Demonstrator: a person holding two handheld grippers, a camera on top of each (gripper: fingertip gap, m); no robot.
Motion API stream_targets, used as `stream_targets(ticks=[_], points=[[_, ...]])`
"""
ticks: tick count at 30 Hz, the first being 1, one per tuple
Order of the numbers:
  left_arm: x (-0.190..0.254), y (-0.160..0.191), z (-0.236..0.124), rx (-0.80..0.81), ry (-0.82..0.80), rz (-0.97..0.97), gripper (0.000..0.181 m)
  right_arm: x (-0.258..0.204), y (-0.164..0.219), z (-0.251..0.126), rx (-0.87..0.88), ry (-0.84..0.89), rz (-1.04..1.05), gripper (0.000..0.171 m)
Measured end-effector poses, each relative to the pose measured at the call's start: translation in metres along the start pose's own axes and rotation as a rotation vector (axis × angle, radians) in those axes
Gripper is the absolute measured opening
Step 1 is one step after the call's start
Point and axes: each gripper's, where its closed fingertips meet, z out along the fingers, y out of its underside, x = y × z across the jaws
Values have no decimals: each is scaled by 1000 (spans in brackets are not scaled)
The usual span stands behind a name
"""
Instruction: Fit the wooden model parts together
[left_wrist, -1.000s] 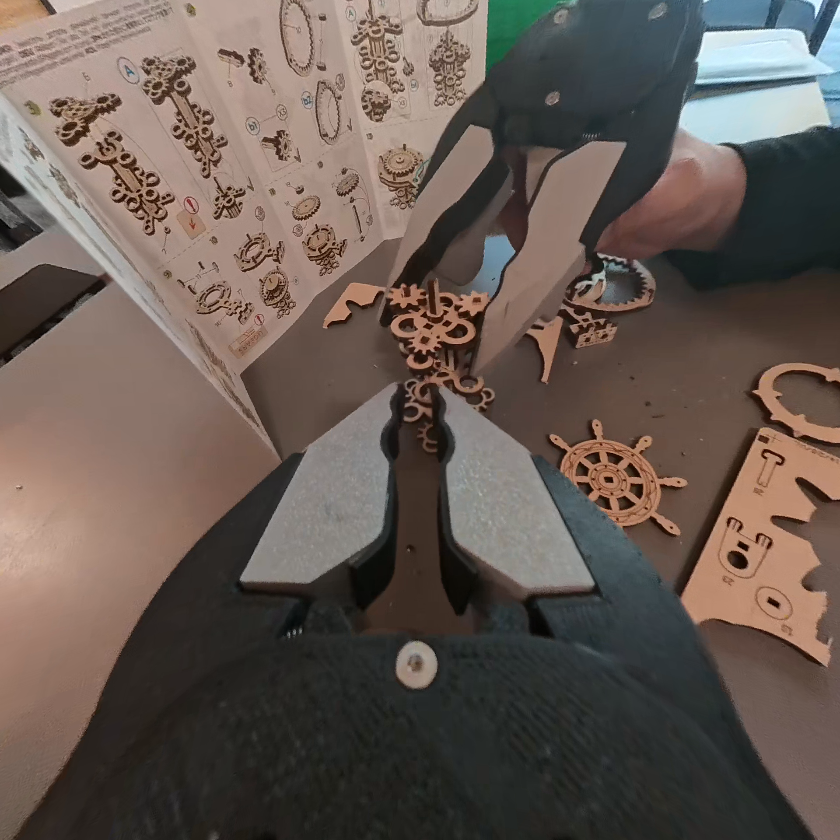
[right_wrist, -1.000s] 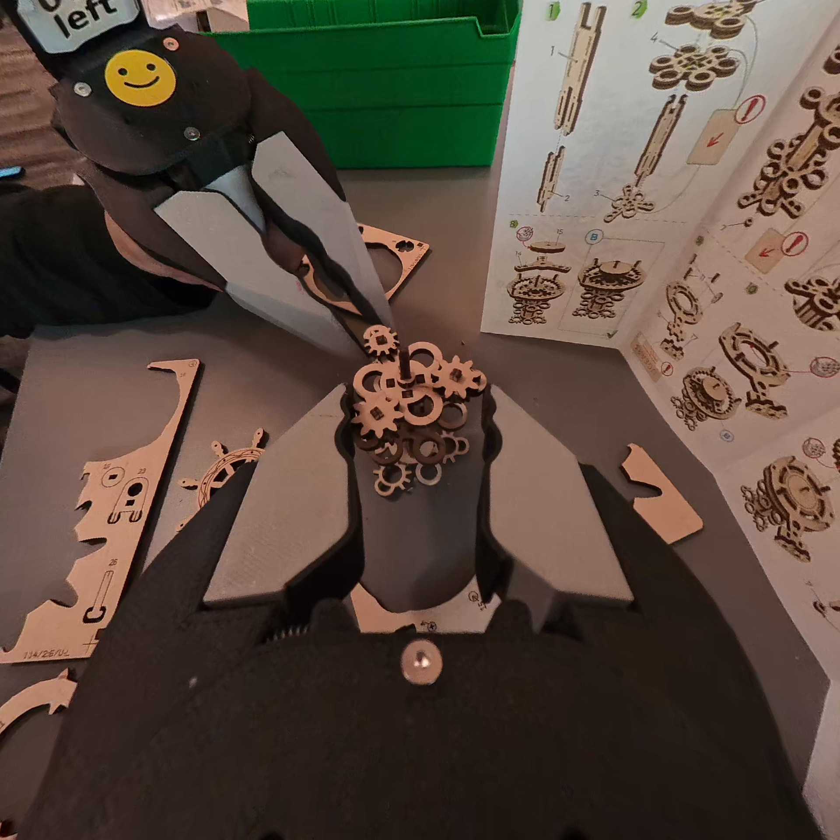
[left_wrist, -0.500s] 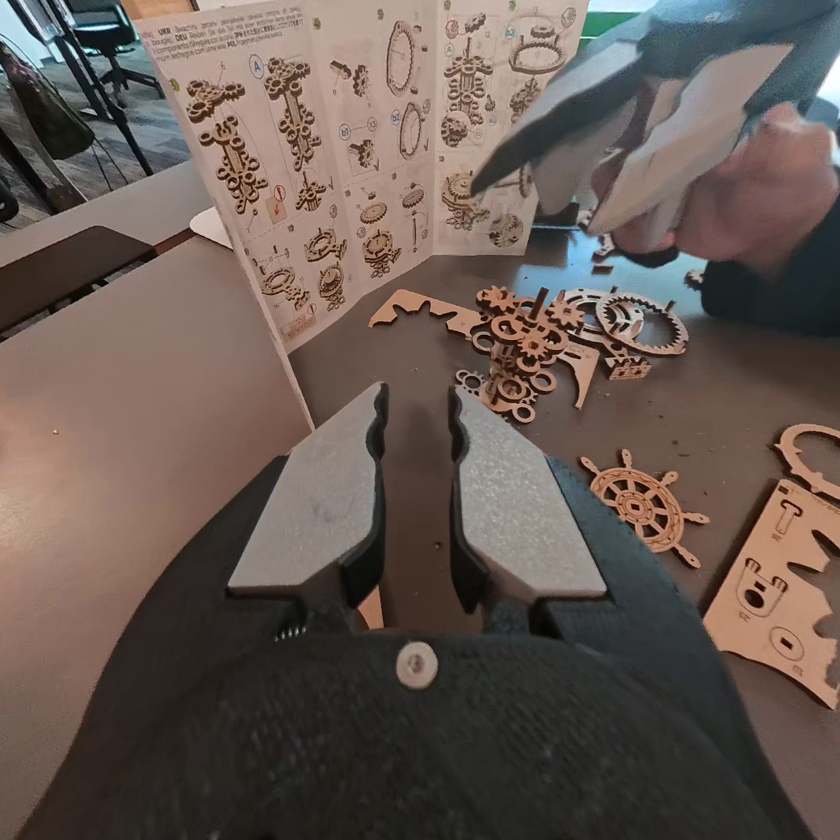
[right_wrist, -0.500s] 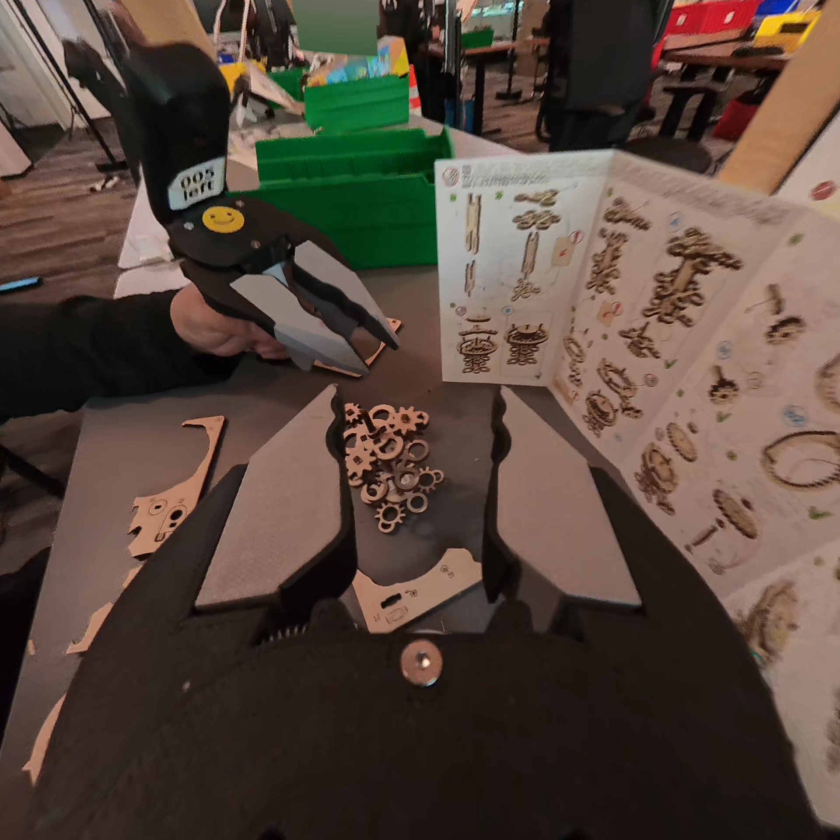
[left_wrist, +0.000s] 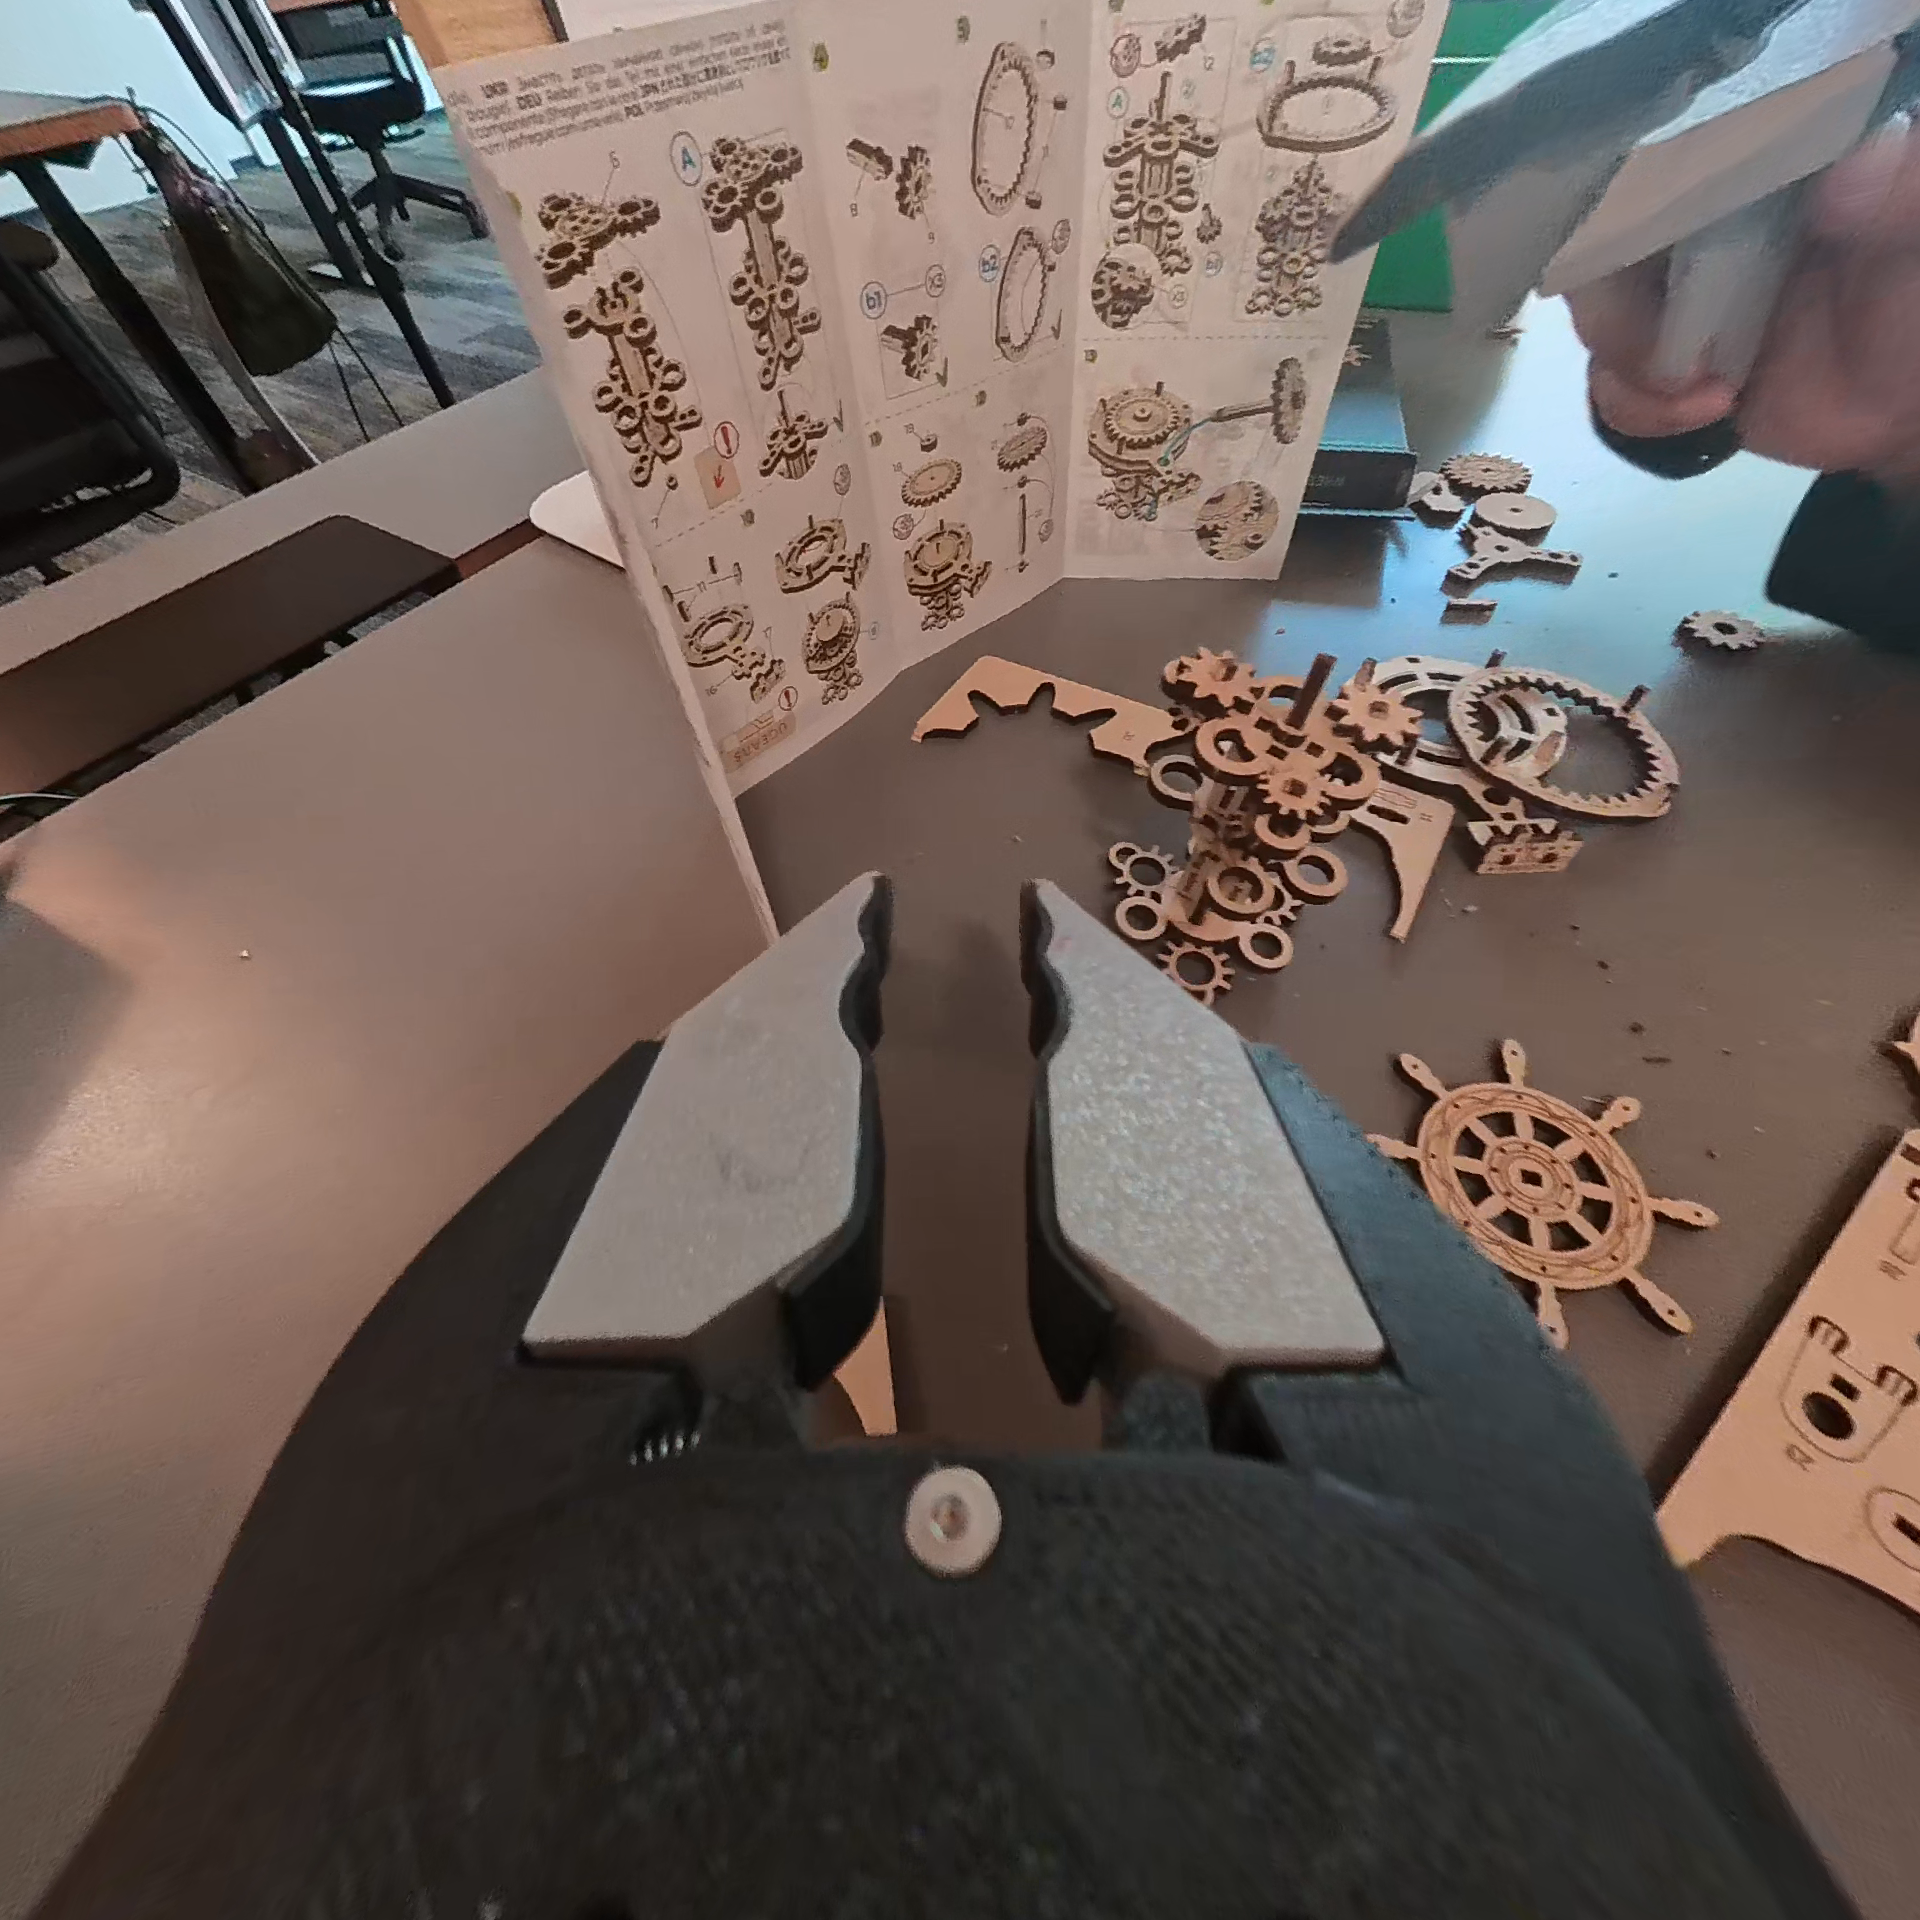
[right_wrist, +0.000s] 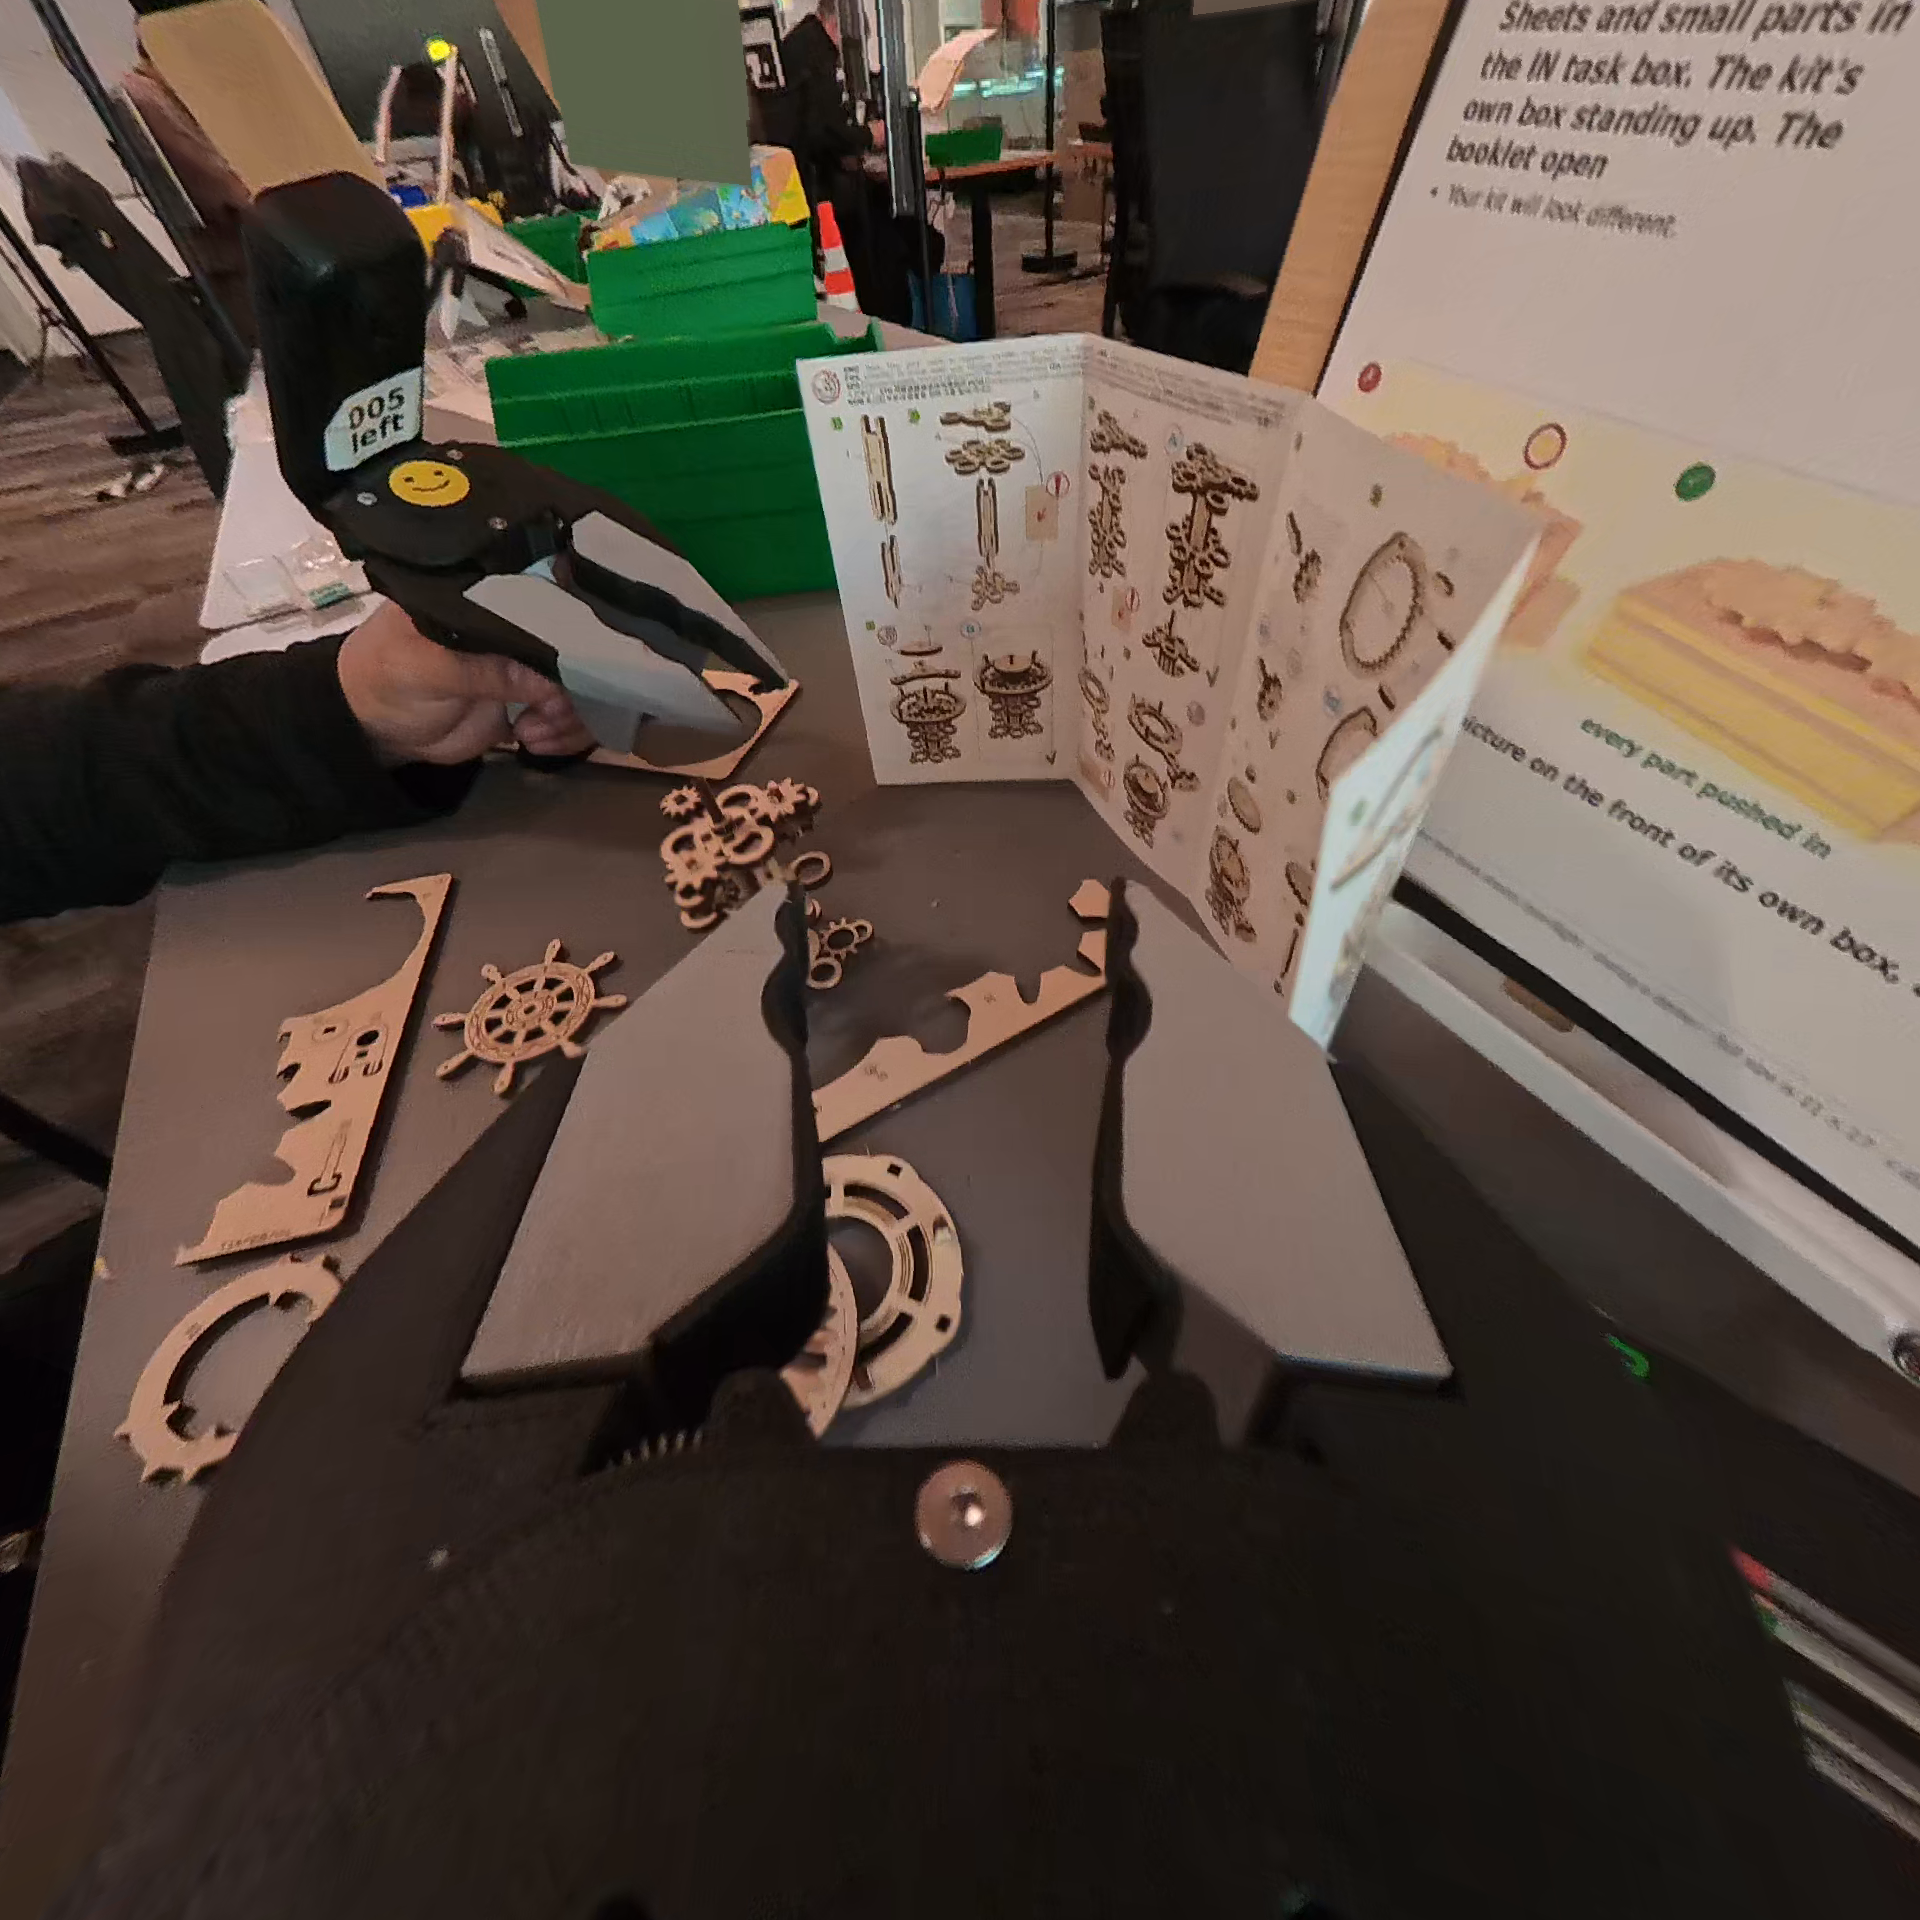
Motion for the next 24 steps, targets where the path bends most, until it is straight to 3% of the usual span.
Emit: stream_targets(ticks=[19,24], points=[[-8,5,-1,-20,-42,10,19,-15,47,-2,-241,-125,-56,40],[-11,4,-3,-18,-50,3,19,-24,72,1,-378,-161,-140,26]])
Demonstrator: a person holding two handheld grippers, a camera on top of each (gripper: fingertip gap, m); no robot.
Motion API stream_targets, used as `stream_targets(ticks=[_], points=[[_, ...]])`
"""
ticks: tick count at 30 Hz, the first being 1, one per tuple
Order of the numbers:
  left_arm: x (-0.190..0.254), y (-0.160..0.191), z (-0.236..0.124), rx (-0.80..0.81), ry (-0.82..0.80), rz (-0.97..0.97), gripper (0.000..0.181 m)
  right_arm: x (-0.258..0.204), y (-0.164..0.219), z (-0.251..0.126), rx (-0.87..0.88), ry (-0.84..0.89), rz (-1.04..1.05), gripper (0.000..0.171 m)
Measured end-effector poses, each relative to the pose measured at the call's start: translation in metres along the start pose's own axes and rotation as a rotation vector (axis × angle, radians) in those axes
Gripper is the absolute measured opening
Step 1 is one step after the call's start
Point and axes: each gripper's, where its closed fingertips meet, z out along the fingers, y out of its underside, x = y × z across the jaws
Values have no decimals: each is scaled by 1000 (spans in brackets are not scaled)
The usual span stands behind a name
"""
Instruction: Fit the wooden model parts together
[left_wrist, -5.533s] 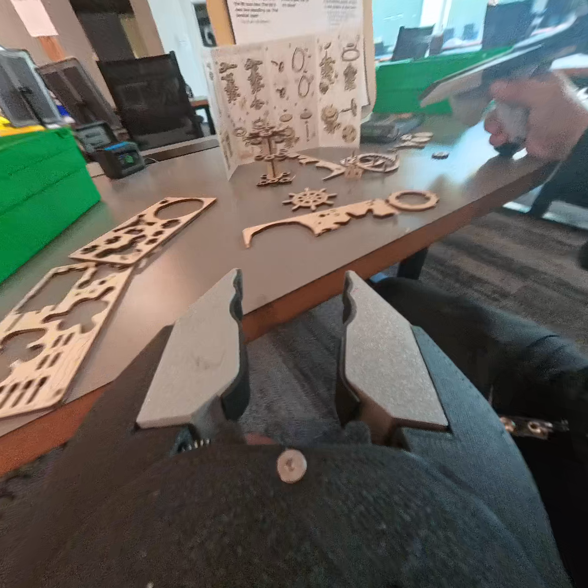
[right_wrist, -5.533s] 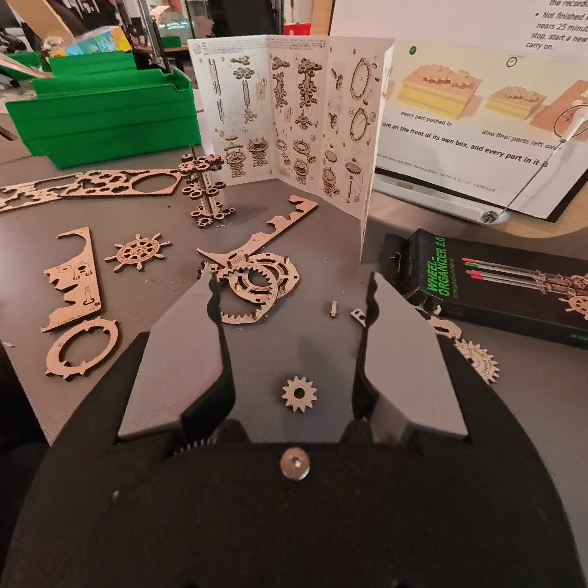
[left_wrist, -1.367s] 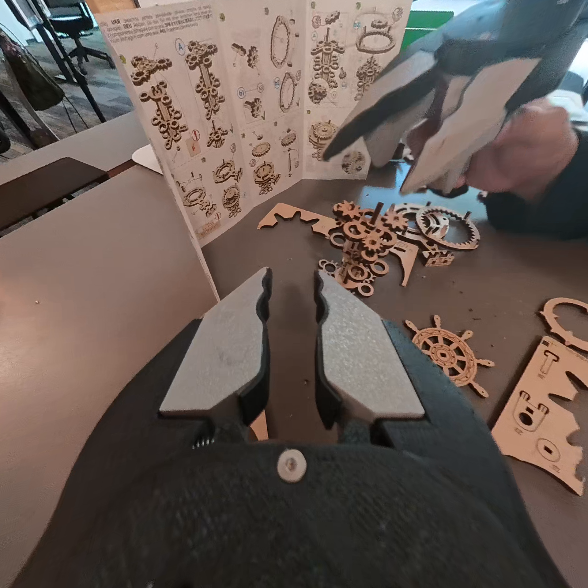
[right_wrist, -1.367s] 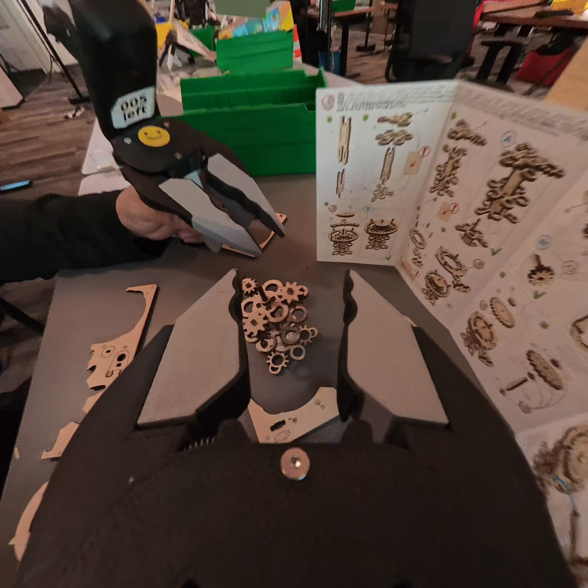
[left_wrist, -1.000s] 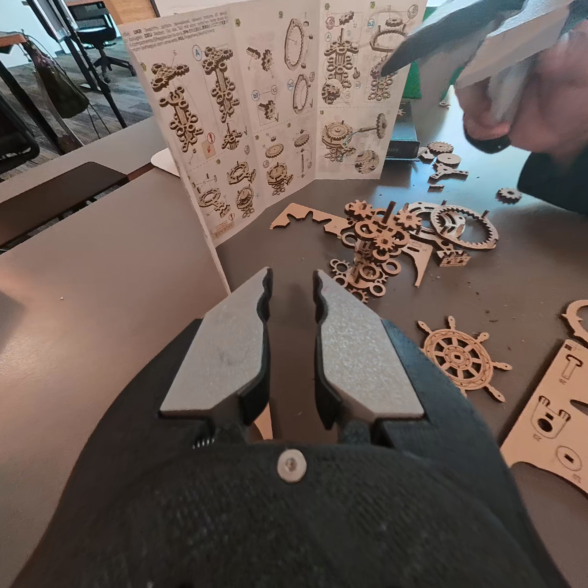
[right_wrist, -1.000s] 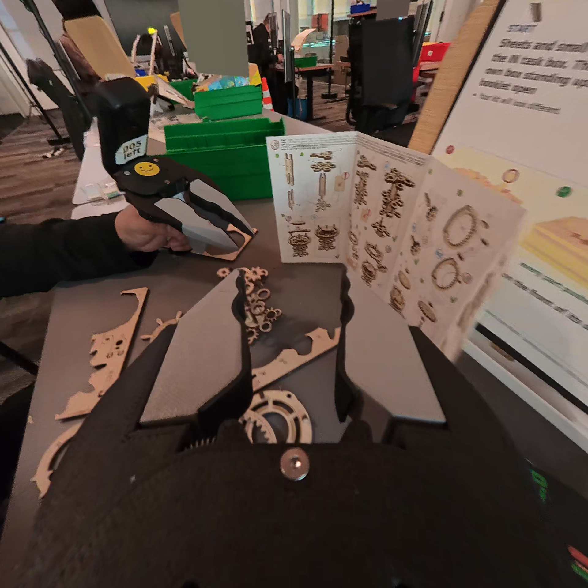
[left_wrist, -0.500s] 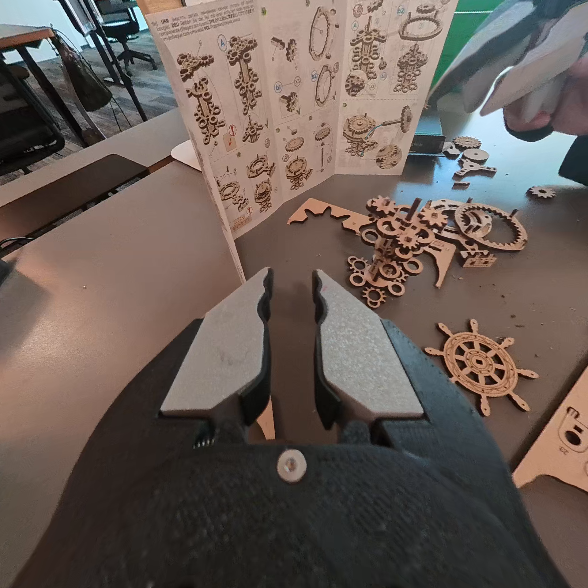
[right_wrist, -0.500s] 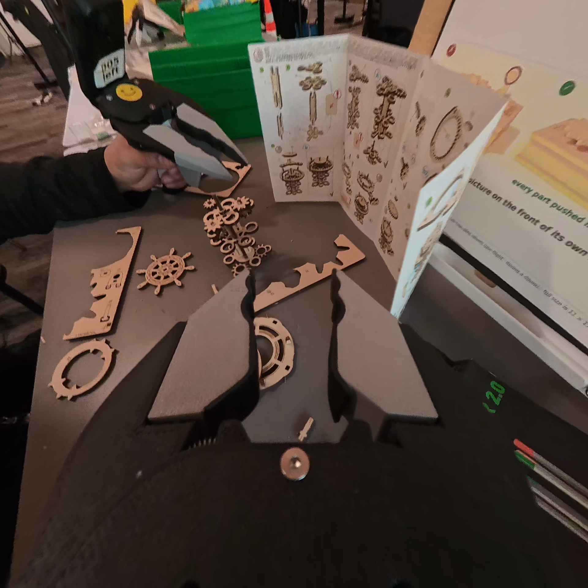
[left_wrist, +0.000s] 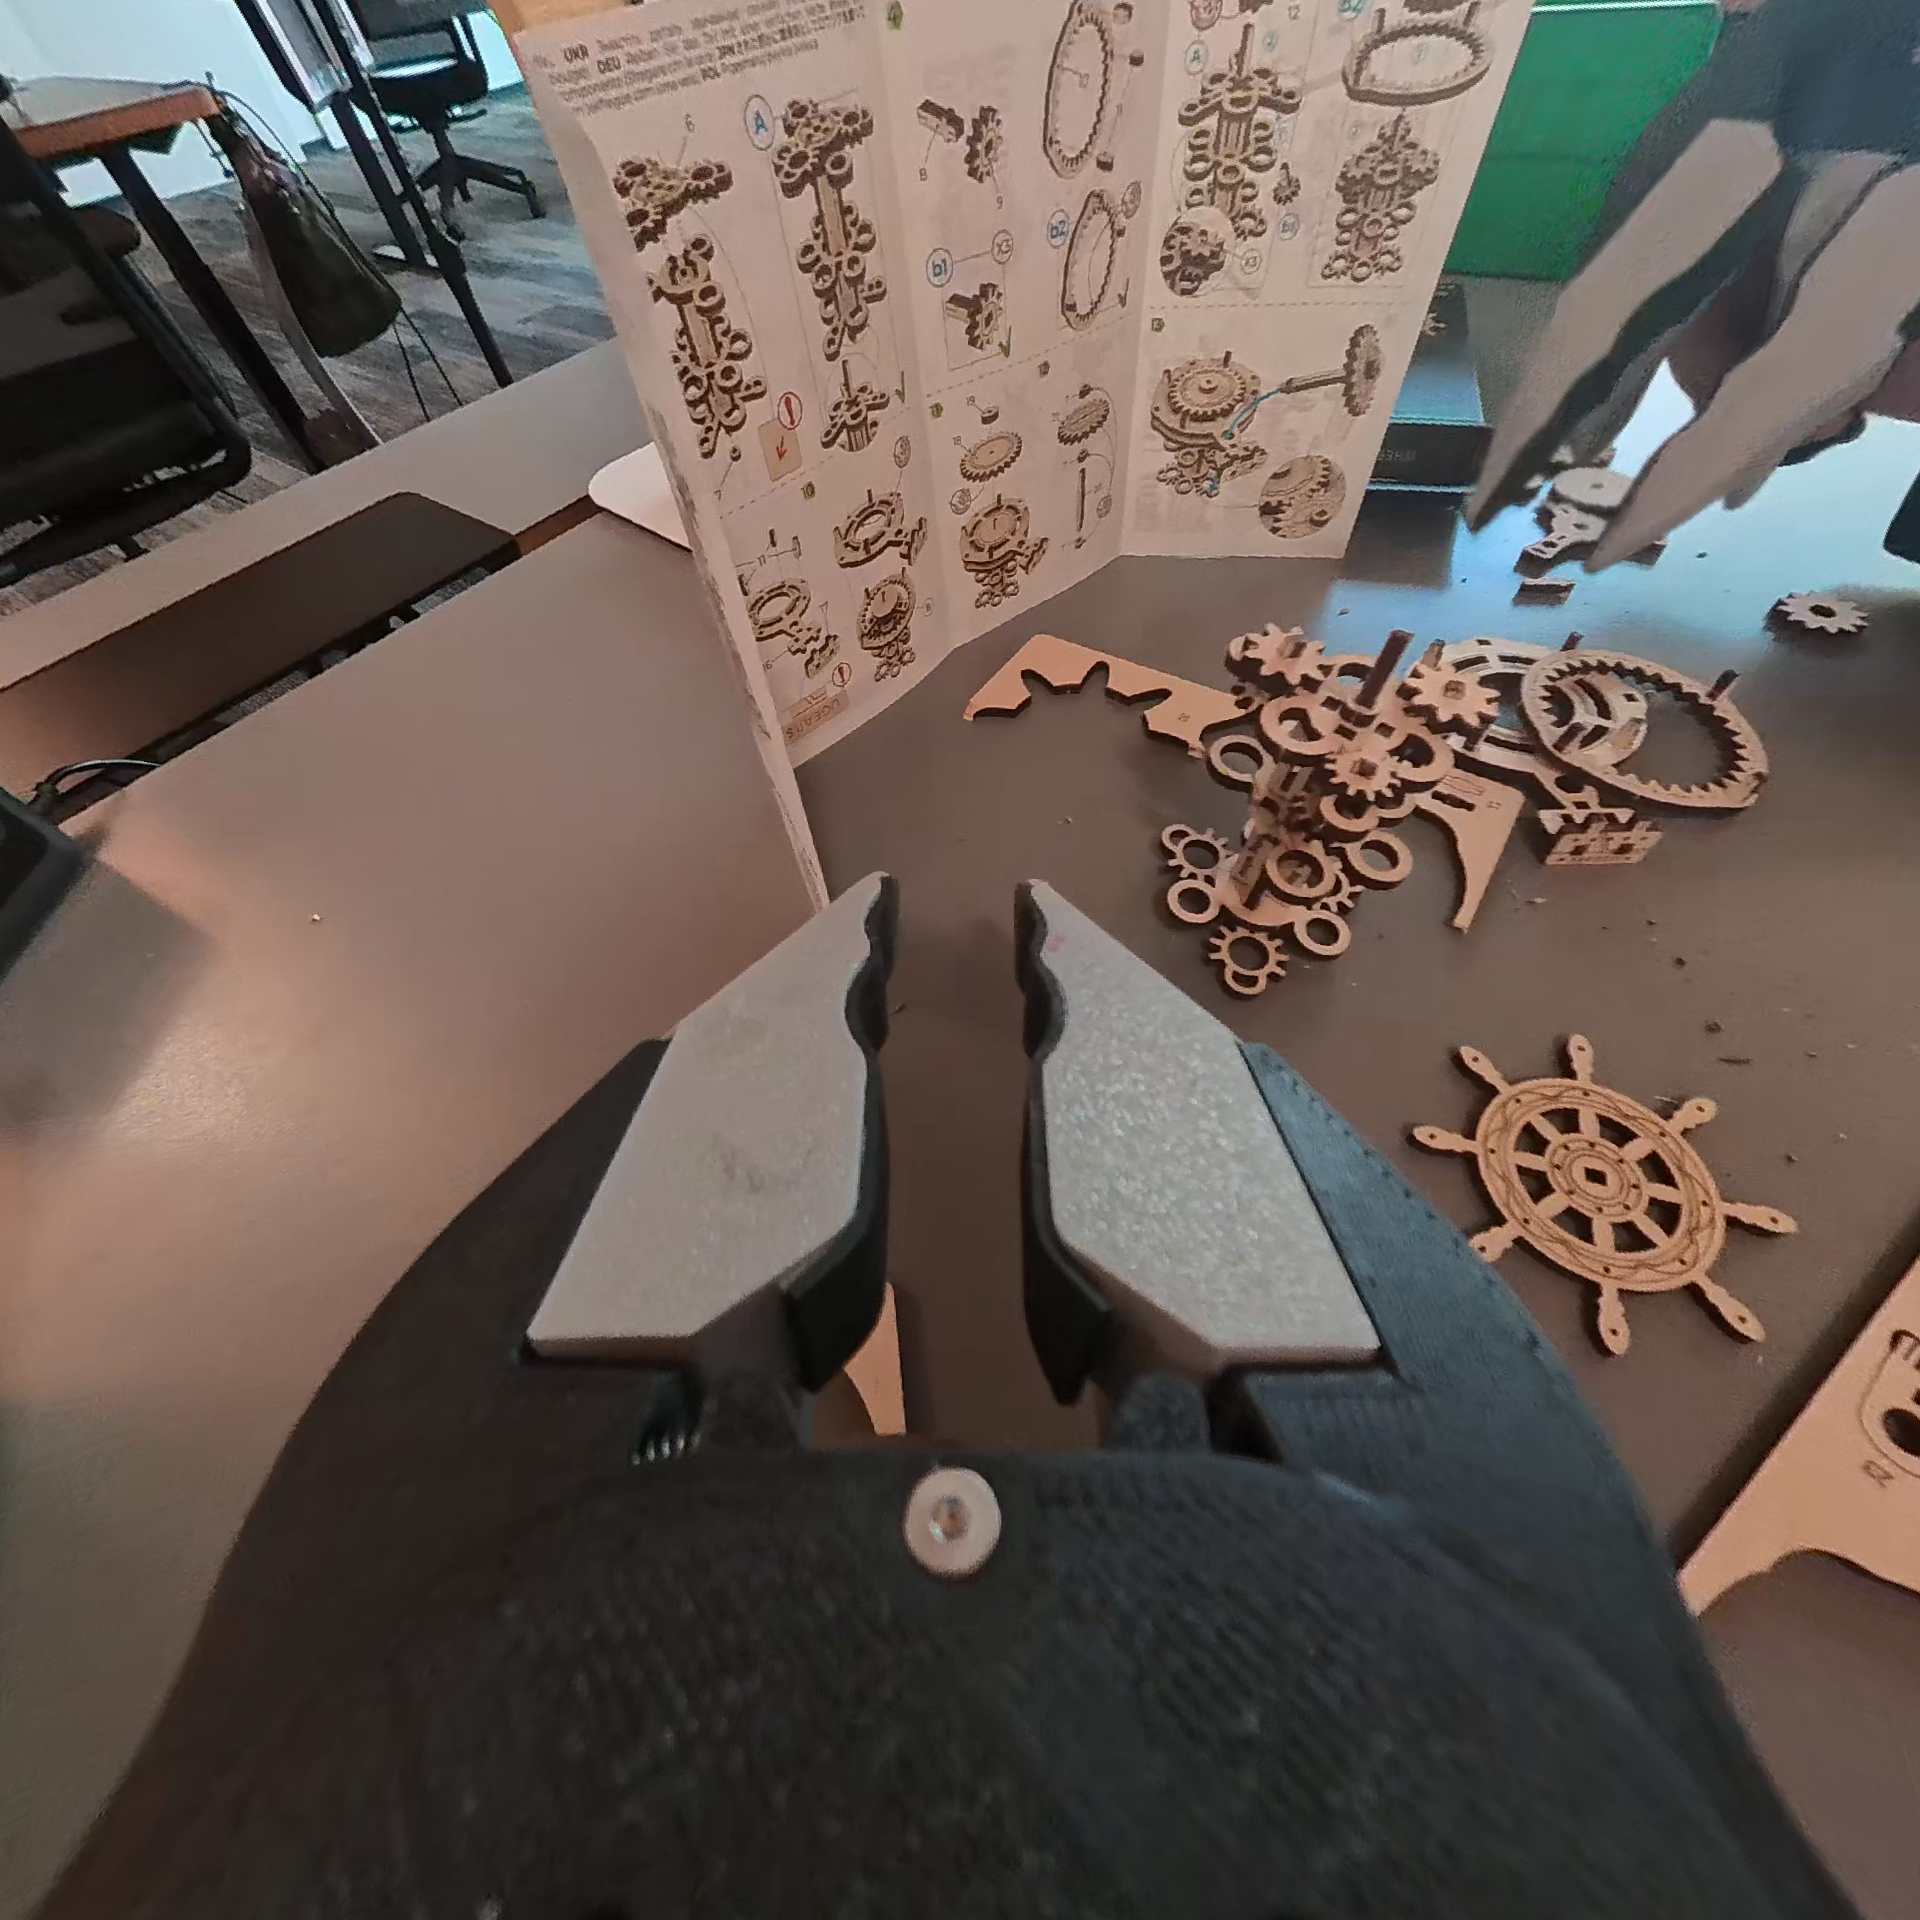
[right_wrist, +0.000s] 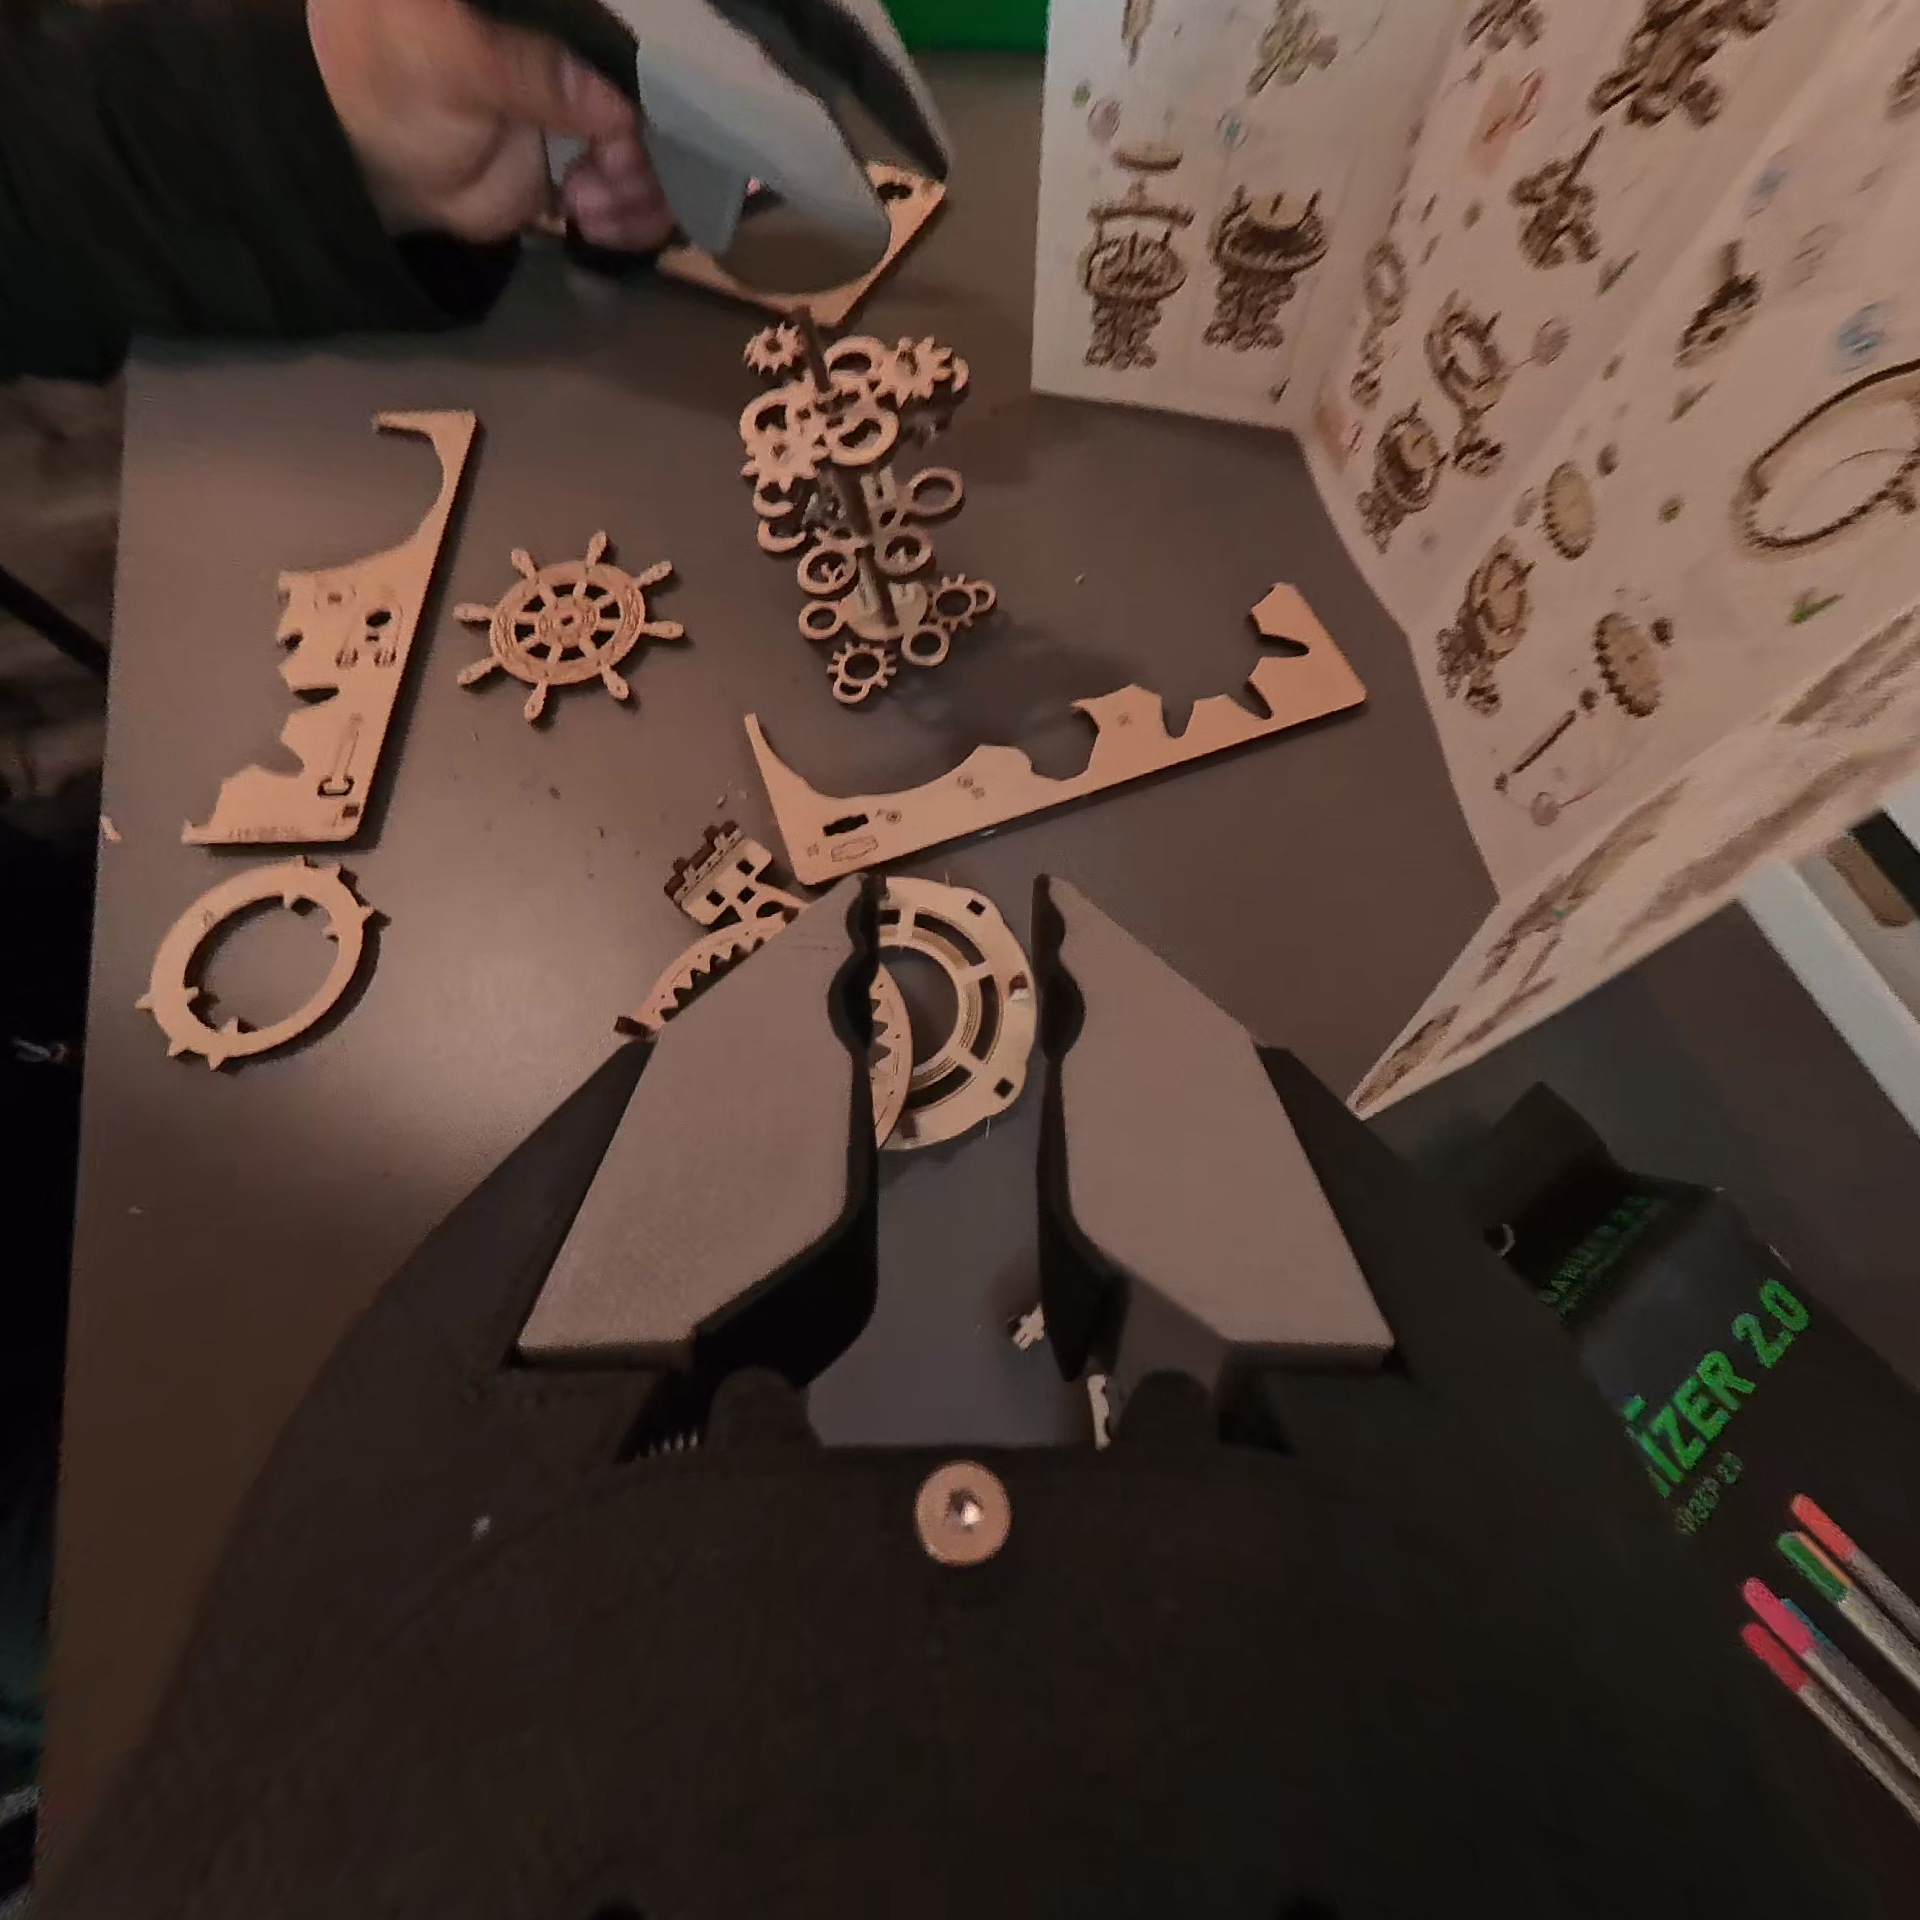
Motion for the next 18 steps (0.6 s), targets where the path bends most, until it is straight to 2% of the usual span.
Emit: stream_targets(ticks=[6,14,16,18], points=[[1,1,0,-5,0,3,19,-4,10,6,-52,-37,5,27],[6,0,1,-4,21,12,19,6,-2,7,31,13,27,27],[15,-4,1,15,66,23,22,3,-15,9,95,8,26,35],[36,-12,-2,57,182,44,26,-9,-29,13,150,-33,7,44]])
